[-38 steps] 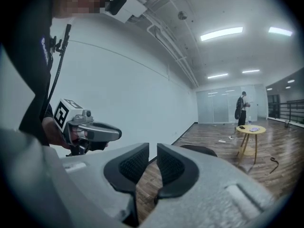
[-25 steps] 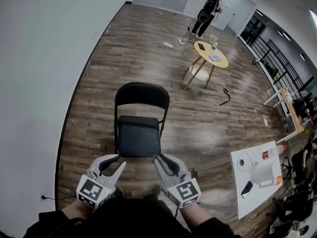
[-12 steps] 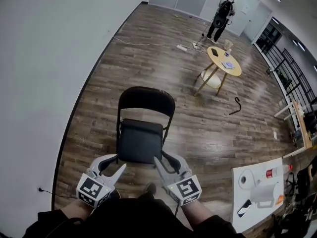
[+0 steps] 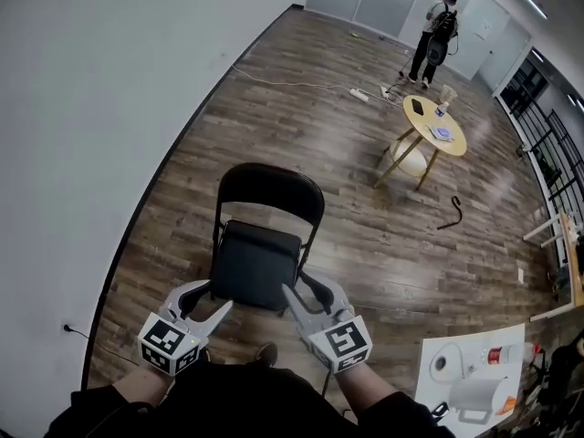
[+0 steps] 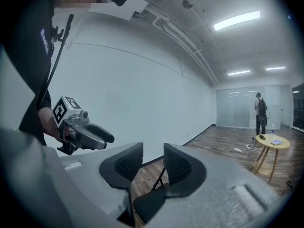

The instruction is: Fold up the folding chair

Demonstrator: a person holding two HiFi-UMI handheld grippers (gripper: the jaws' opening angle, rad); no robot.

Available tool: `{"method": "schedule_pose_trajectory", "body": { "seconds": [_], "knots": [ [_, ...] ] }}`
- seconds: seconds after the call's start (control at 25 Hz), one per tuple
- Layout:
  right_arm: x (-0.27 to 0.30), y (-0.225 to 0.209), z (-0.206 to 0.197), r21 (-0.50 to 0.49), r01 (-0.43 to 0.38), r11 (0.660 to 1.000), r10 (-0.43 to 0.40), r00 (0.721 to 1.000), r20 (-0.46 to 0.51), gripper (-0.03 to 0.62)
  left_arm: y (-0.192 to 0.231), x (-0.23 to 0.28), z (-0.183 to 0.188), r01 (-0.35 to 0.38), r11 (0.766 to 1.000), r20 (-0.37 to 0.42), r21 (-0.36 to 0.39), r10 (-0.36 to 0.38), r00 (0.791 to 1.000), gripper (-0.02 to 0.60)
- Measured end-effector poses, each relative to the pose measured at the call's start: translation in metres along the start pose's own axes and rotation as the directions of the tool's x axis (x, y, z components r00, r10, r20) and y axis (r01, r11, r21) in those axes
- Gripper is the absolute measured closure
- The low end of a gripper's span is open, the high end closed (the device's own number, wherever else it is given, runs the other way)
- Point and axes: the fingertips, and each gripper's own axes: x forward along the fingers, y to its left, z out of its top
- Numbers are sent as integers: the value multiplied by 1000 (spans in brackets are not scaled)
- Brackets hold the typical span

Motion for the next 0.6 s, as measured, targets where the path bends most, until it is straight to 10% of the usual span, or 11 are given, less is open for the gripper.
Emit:
{"method": "schedule_pose_trajectory", "body": {
  "seconds": [0.6],
  "knots": [
    [23,-38,-2,-29,-55,998,55,998,-21,439,0,26,-19,-57,988,-4,-142,56,998,324]
  ]
}}
